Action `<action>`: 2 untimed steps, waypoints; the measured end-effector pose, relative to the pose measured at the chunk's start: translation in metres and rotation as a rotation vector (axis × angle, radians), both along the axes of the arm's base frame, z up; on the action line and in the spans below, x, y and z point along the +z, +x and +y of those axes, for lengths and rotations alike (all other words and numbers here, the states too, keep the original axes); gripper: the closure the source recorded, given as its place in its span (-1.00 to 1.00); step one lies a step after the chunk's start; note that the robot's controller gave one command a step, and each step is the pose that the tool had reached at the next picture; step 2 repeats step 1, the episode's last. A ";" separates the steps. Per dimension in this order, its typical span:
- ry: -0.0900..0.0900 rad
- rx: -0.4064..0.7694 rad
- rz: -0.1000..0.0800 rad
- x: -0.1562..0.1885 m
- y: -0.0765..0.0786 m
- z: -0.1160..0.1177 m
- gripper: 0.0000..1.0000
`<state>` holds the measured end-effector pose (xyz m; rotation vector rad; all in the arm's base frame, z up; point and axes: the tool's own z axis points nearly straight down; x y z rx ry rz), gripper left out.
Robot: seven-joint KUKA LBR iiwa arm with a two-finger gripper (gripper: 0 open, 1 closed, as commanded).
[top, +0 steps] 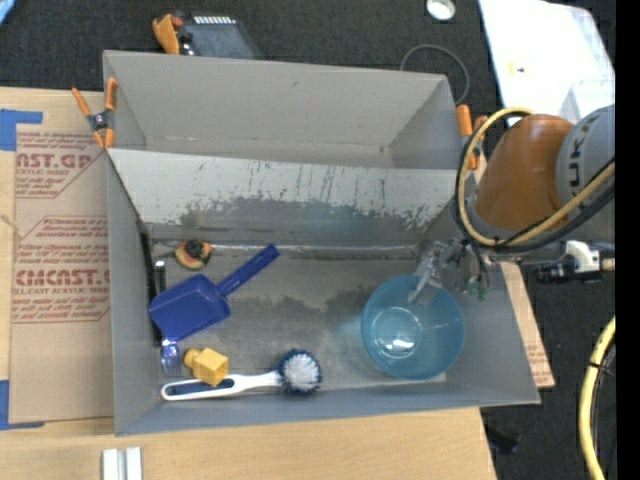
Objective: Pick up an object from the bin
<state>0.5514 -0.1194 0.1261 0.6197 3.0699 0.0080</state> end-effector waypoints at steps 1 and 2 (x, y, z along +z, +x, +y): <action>0.000 0.001 -0.004 0.018 0.001 0.000 1.00; 0.000 0.001 -0.004 0.018 0.001 0.000 1.00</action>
Offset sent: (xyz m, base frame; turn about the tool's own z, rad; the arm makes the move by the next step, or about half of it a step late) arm 0.0008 0.0003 0.0160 -0.0008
